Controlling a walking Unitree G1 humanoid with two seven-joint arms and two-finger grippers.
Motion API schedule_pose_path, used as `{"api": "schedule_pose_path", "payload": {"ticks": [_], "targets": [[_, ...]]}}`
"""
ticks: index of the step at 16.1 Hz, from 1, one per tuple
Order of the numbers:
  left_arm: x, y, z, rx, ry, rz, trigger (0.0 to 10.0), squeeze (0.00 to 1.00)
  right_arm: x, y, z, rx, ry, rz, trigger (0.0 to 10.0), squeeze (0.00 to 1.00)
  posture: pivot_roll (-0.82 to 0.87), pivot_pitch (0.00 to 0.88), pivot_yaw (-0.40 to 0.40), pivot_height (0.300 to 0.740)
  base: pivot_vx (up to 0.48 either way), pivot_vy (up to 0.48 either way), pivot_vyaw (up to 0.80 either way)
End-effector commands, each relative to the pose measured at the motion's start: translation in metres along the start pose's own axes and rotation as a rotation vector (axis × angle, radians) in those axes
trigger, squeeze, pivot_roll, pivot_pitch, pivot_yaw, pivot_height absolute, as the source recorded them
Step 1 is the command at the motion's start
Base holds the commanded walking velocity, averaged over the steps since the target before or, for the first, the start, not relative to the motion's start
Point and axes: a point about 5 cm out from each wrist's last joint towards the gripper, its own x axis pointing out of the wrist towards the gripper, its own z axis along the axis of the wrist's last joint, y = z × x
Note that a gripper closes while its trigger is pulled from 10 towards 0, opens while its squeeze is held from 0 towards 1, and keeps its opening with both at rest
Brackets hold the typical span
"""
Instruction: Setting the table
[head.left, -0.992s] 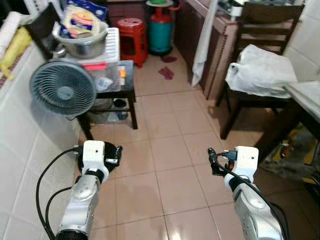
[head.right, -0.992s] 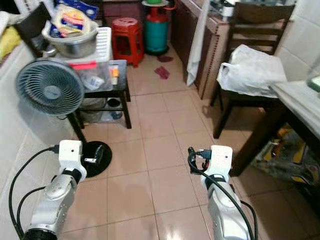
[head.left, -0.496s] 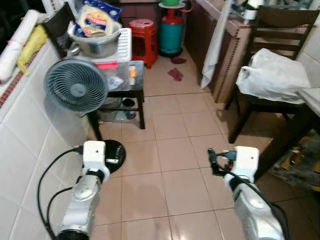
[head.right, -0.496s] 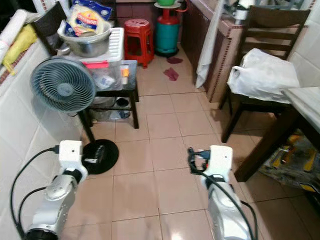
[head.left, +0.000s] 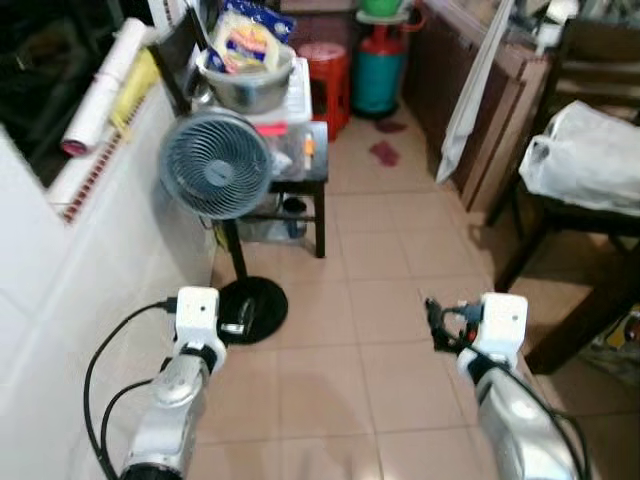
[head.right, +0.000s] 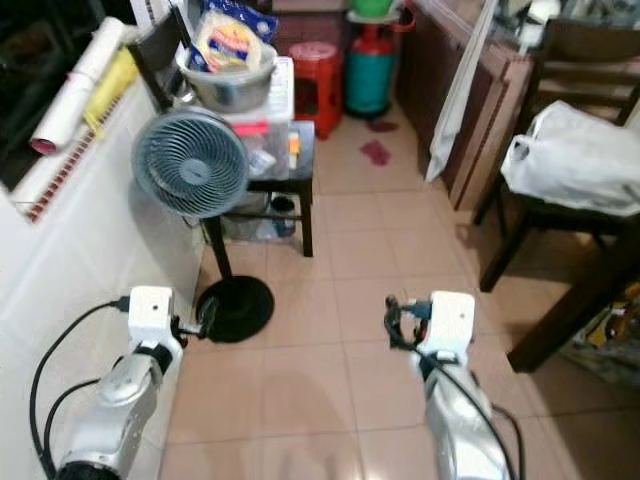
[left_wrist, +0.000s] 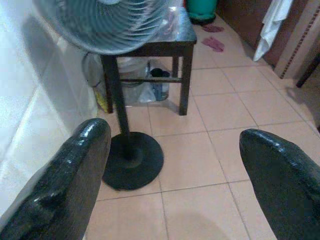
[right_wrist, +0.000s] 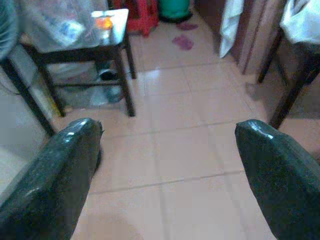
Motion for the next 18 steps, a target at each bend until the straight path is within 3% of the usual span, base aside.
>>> {"api": "schedule_pose_path", "payload": {"ticks": [1, 12, 18], "targets": [[0.0, 0.006, 0.001, 0.0, 0.002, 0.019, 10.0, 0.0, 0.001, 0.003, 0.004, -0.004, -0.018, 0.011, 10.0, 0.0, -0.03, 0.055, 0.035, 0.74, 0.0, 0.311, 0.0], [-0.002, 0.001, 0.002, 0.029, -0.01, -0.024, 10.0, 0.0, 0.003, 0.001, 0.004, 0.0, -0.022, -0.008, 10.0, 0.0, -0.02, 0.055, 0.038, 0.74, 0.0, 0.053, 0.0], [-0.001, -0.004, 0.004, 0.027, -0.015, -0.075, 10.0, 0.0, 0.005, 0.001, 0.004, 0.0, -0.019, -0.01, 10.0, 0.0, -0.02, 0.05, 0.041, 0.74, 0.0, 0.0, -0.76]]}}
